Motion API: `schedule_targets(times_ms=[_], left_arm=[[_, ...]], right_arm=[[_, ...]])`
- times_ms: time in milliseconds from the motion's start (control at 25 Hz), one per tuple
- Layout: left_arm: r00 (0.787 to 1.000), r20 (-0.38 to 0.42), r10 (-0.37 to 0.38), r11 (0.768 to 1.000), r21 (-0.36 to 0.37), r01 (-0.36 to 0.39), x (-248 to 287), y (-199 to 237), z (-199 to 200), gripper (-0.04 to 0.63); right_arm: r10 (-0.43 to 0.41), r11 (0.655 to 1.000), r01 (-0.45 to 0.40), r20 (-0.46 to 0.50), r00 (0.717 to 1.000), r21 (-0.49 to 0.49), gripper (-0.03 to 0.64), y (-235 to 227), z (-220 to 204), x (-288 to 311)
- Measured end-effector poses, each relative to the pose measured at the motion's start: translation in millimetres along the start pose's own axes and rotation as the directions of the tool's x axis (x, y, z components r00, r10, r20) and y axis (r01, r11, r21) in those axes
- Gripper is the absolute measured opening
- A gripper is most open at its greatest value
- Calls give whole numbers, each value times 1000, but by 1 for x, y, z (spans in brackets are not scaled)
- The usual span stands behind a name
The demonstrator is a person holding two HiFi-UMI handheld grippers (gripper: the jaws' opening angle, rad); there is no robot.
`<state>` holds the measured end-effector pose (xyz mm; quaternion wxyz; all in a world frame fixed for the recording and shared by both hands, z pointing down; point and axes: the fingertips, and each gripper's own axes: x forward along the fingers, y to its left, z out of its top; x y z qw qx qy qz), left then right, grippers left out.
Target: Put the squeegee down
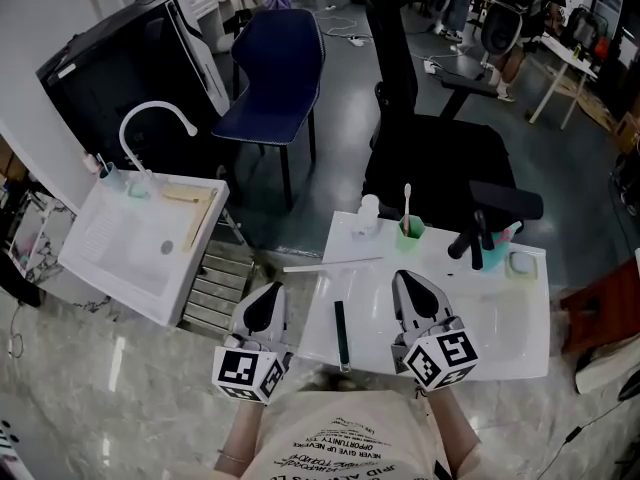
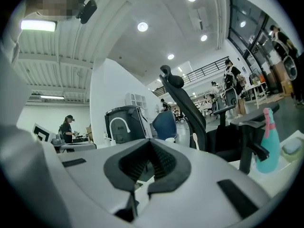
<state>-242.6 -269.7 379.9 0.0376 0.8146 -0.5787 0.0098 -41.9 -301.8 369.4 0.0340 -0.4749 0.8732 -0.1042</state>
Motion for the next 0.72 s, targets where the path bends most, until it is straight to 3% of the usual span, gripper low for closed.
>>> schedule_targets(times_ms=[720], left_arm=[[999, -24, 29, 999, 36, -28, -1, 8, -5, 23]], right_arm=[[-35, 999, 35, 1, 999, -20, 3, -13, -7, -6]])
